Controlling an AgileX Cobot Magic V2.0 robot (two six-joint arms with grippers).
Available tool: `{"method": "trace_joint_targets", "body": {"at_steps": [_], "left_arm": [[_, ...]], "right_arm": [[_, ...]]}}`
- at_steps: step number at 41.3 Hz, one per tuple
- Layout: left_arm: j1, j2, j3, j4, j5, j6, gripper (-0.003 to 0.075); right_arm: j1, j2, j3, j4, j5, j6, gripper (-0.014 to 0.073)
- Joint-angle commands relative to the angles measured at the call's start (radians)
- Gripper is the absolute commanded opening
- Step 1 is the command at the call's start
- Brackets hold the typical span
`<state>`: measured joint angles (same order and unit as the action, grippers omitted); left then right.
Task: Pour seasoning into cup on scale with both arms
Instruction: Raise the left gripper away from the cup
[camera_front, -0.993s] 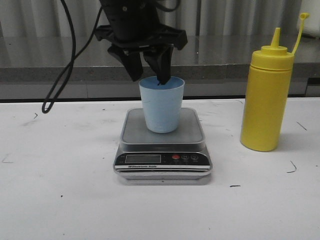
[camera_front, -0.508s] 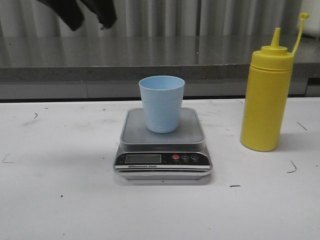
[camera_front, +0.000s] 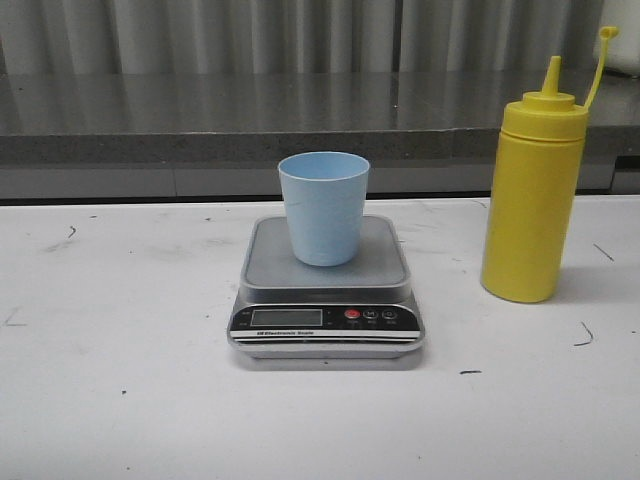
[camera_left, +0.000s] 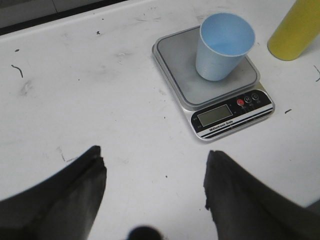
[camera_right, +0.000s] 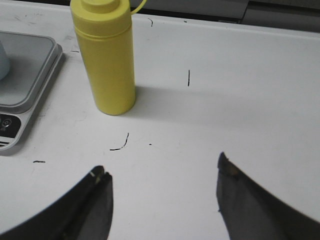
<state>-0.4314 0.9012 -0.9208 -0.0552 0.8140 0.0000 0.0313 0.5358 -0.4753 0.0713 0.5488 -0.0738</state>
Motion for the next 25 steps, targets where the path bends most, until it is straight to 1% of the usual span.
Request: {"method": "trace_joint_targets", "body": {"at_steps": [1,4,6,13,25], "left_arm": [[0.004,-0.099,0.02,0.027,-0.022,-0.074,0.0428],[0.004,-0.169,0.05,0.079,0.011,-0.122,0.0428],[0.004,-0.207,0.064,0.09,0.029,-0.125,0.0428],[0.004,-0.298,0.093,0.09,0.03,-0.125,0.0428],[0.004,-0.309,0.093,0.09,0.028,-0.125,0.0428]], "right_arm": [[0.002,0.009,-0.029,-0.009,-0.072,-0.01,0.0476],[0.002,0.009,-0.029,-0.009,-0.072,-0.01,0.0476],[0.002,0.009,-0.029,-0.009,-0.072,-0.01,0.0476],[0.002,0.009,-0.029,-0.009,-0.072,-0.01,0.0476],[0.002,0.009,-0.029,-0.009,-0.072,-0.01,0.0476]]}}
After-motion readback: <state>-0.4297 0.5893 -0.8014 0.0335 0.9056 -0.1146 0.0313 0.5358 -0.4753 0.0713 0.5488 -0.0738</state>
